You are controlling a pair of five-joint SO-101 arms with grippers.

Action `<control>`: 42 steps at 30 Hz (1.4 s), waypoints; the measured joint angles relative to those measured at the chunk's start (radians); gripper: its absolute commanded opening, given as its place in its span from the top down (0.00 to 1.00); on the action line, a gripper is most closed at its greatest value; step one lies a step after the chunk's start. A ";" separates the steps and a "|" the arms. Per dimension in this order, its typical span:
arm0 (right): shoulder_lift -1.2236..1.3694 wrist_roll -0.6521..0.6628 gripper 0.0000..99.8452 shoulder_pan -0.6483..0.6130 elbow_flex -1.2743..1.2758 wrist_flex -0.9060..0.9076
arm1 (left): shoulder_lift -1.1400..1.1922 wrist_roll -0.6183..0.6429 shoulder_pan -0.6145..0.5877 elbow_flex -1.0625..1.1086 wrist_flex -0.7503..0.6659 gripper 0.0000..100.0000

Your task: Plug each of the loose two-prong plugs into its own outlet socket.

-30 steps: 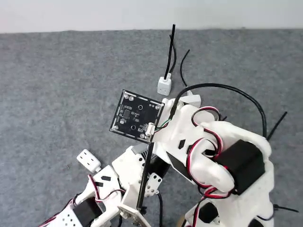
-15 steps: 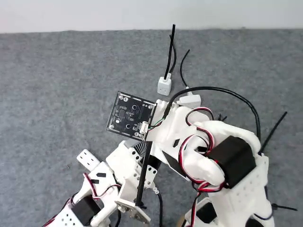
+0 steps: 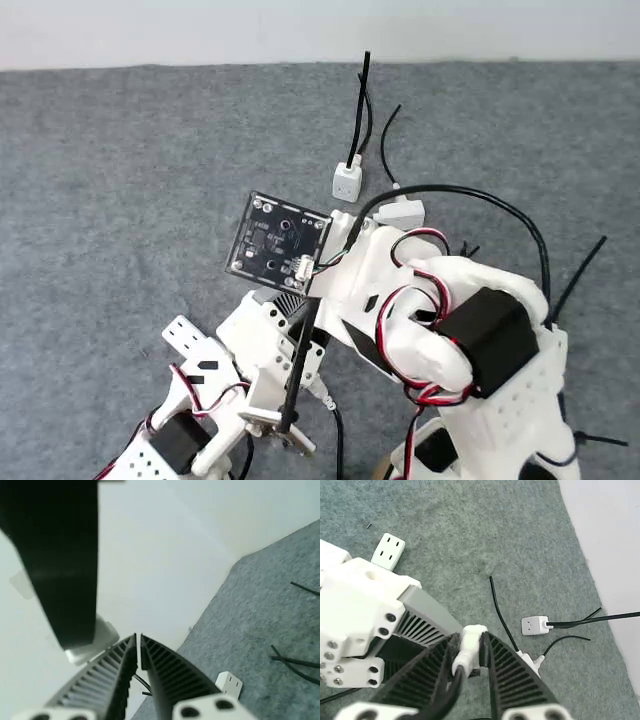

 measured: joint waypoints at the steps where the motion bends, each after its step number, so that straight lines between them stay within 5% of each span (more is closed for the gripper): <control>1: -0.005 0.000 0.99 0.000 0.003 0.000 | 0.000 0.002 0.000 0.000 0.000 0.99; 42: -0.173 0.002 0.99 -0.002 0.133 -0.038 | -0.002 0.011 -0.054 0.000 0.002 0.99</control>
